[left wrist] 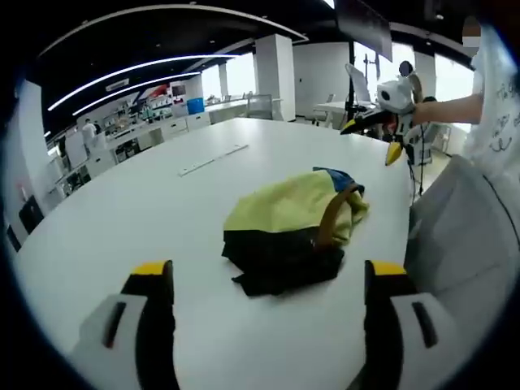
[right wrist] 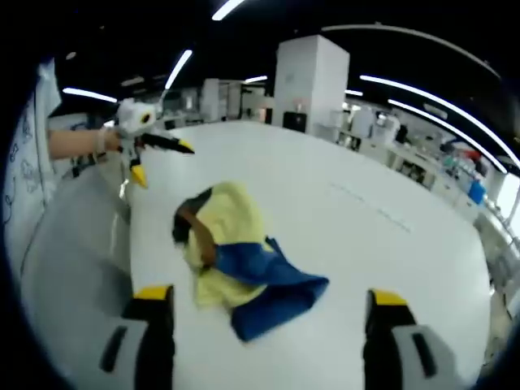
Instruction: Fold the garment on the visible template until the final outline fits inside the template.
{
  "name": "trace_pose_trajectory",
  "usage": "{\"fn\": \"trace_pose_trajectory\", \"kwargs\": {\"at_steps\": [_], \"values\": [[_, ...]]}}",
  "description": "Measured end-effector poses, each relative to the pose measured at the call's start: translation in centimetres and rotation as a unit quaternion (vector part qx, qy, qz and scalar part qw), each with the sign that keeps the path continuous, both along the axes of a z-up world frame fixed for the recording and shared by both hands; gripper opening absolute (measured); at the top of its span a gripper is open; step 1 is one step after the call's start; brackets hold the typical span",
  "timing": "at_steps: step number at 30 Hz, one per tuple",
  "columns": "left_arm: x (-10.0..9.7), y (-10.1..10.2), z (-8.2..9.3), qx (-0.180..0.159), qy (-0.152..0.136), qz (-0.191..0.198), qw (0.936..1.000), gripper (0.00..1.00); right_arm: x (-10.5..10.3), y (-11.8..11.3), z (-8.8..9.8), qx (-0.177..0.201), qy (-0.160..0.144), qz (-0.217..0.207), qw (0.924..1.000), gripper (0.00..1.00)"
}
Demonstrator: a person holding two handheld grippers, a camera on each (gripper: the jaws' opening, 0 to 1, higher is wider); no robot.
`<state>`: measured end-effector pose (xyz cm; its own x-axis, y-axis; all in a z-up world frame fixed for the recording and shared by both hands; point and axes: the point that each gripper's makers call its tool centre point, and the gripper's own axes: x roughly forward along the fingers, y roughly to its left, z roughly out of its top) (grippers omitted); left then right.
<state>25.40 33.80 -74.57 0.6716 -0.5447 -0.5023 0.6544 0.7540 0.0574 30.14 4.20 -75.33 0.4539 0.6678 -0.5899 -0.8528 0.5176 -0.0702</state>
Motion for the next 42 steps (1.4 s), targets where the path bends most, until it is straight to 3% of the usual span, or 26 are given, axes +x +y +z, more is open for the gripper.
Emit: {"fn": "trace_pose_trajectory", "kwargs": {"at_steps": [42], "values": [[-0.5,0.4,-1.0,0.002,0.005,-0.007,1.0000,0.90,-0.6,-0.6,0.0,-0.009,0.004,0.000,1.0000,0.94]]}}
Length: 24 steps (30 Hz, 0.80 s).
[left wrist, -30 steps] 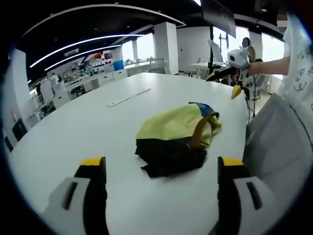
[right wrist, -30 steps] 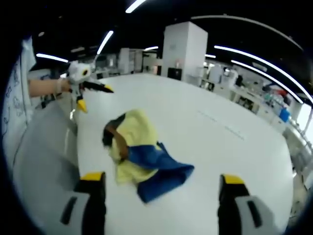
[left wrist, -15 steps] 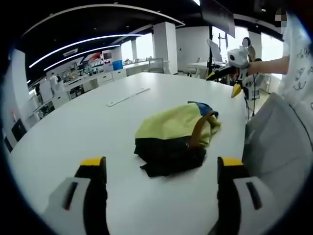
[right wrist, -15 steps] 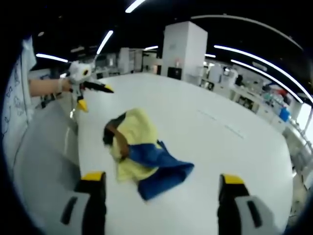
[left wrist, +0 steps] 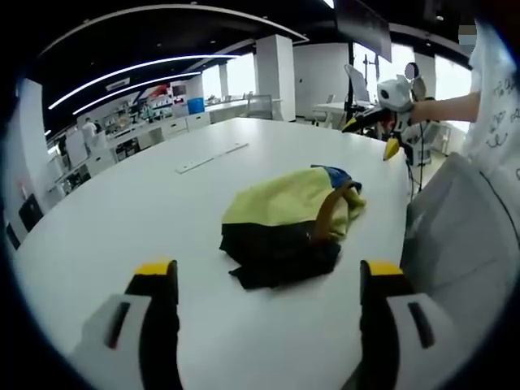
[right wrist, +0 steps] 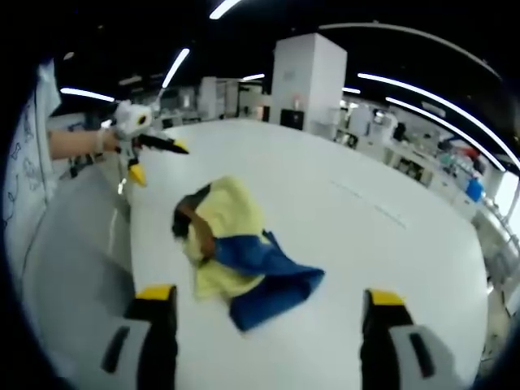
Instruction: Fold the garment on the visible template until the final outline fits inside the template.
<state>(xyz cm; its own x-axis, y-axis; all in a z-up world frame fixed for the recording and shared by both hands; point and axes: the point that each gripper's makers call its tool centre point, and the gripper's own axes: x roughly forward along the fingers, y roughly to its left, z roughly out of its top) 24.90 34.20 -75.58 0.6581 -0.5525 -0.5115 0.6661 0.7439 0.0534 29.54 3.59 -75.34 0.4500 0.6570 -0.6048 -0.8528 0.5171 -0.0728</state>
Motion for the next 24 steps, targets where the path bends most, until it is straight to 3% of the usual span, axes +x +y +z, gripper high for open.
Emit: {"fn": "trace_pose_trajectory", "kwargs": {"at_steps": [20,24], "values": [[0.3,-1.0,-0.5,0.017,0.006,-0.025,0.9995,0.87,0.0,0.6,-0.7,0.000,0.008,0.017,0.9998,0.92],[0.5,-1.3,-0.8,0.028,-0.002,-0.038,0.9989,0.81,0.2,1.0,-0.6,-0.001,0.004,0.026,0.9996,0.87]]}}
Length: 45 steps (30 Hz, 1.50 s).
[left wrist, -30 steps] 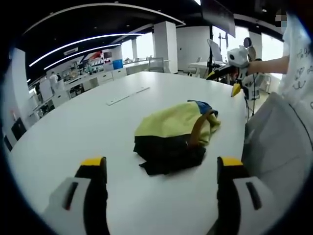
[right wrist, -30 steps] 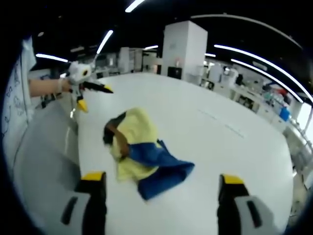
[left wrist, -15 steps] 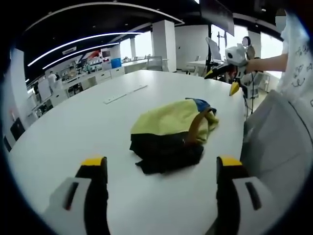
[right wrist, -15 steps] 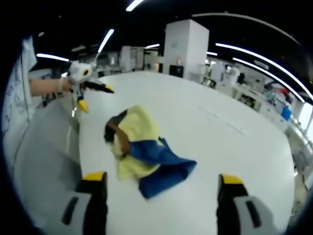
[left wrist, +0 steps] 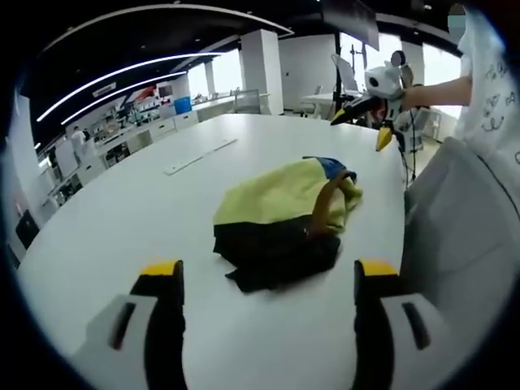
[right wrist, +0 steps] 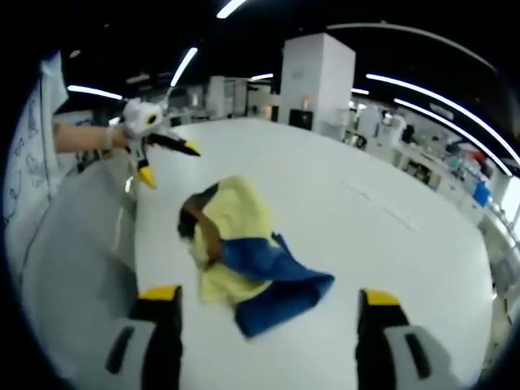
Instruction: Fold the garment on the visible template until the final outline fits inside the template.
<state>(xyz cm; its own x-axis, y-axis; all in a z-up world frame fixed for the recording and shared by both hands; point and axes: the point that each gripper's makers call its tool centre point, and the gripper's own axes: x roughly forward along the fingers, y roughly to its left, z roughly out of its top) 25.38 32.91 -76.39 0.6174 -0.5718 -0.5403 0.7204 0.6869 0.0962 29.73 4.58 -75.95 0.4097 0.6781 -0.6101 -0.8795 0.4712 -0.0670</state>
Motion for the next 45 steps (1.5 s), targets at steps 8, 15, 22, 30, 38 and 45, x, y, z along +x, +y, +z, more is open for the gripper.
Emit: {"fn": "trace_pose_trajectory", "kwargs": {"at_steps": [8,15,22,30,38,45], "values": [[0.1,-1.4,-0.9,0.027,-0.014,-0.041,0.9987,0.63,-0.1,1.7,0.1,-0.016,-0.017,0.037,0.9990,0.72],[1.0,-2.7,-1.8,0.037,-0.024,-0.057,0.9974,0.46,-0.4,2.7,-0.7,-0.029,-0.016,0.059,0.9977,0.56],[1.2,-3.3,-3.1,0.067,-0.022,-0.085,0.9939,0.32,-0.4,2.9,-1.8,-0.047,-0.013,0.079,0.9957,0.42],[1.5,-3.5,-4.4,0.087,-0.016,-0.103,0.9908,0.22,0.5,3.2,-2.6,-0.060,-0.021,0.095,0.9934,0.26],[1.8,-3.5,-4.7,0.096,-0.017,-0.103,0.9899,0.17,0.3,4.4,-3.3,-0.082,-0.039,0.139,0.9861,0.16],[2.0,-3.4,-5.0,0.100,-0.015,-0.102,0.9897,0.15,0.2,4.6,-4.3,-0.098,-0.047,0.159,0.9812,0.10]]}}
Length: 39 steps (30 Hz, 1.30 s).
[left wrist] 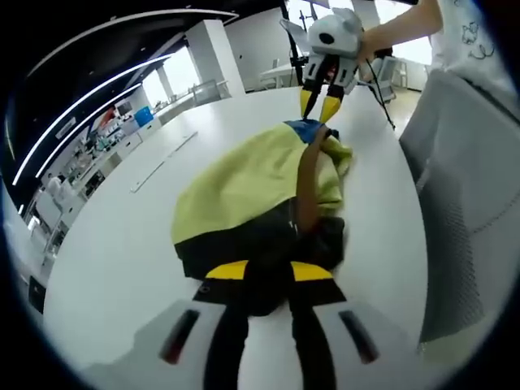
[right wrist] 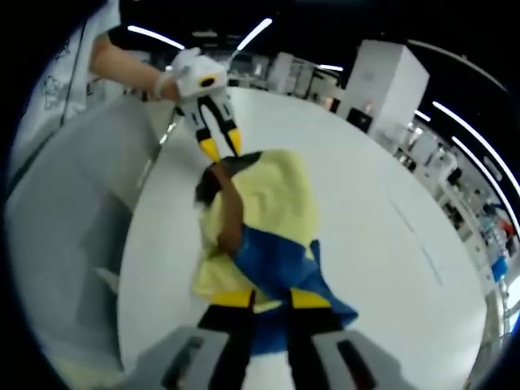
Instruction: Fold the garment on the visible template until the final outline fits inside the template.
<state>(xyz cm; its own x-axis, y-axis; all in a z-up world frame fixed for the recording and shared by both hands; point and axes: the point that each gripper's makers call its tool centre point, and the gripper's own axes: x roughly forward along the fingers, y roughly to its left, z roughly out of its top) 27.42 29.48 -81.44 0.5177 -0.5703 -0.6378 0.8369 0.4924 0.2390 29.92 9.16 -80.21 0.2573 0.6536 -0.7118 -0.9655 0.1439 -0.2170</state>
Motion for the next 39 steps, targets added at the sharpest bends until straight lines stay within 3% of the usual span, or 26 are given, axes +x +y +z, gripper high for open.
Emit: {"fn": "trace_pose_trajectory", "kwargs": {"at_steps": [8,12,18,23,29,34,39], "values": [[0.3,-0.5,-0.3,0.002,0.002,0.001,1.0000,0.14,0.3,0.1,-0.5,-0.001,0.000,-0.004,1.0000,0.00],[0.3,-0.4,-0.4,0.005,0.002,0.000,1.0000,0.12,0.4,-0.1,-0.4,0.006,0.007,-0.016,0.9998,0.00],[0.2,-0.1,-0.4,0.004,0.009,0.007,0.9999,0.00,0.5,-0.1,-0.1,0.016,0.010,-0.031,0.9994,0.00],[0.1,0.1,0.2,-0.011,0.020,0.021,0.9995,0.00,0.6,-0.3,0.2,0.027,0.020,-0.048,0.9983,0.00],[0.1,0.0,2.3,-0.063,0.048,0.058,0.9952,0.00,0.5,-0.4,2.0,0.061,0.030,-0.073,0.9950,0.00],[0.8,0.3,4.6,-0.088,0.038,0.074,0.9926,0.00,0.7,-0.4,3.9,0.088,0.035,-0.088,0.9916,0.00],[2.2,0.8,8.0,-0.143,0.026,0.101,0.9842,0.00,0.8,-0.2,6.4,0.120,0.037,-0.101,0.9870,0.00]]}}
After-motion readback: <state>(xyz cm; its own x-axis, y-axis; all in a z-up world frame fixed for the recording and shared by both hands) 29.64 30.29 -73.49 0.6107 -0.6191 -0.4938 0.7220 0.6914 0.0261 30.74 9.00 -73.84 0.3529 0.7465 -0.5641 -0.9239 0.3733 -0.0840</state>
